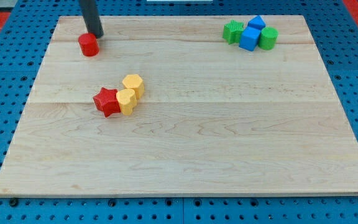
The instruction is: Push the red circle closer to the red star
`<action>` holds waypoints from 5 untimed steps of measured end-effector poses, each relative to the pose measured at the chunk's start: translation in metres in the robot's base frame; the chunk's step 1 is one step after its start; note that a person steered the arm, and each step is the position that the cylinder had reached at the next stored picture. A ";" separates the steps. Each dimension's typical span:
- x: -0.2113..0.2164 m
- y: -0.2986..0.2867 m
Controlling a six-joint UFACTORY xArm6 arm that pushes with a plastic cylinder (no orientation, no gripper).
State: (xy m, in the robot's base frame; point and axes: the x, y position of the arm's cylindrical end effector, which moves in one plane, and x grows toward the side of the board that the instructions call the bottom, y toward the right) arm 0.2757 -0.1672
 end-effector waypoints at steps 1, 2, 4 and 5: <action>0.019 0.011; -0.014 -0.005; 0.056 -0.014; 0.086 -0.017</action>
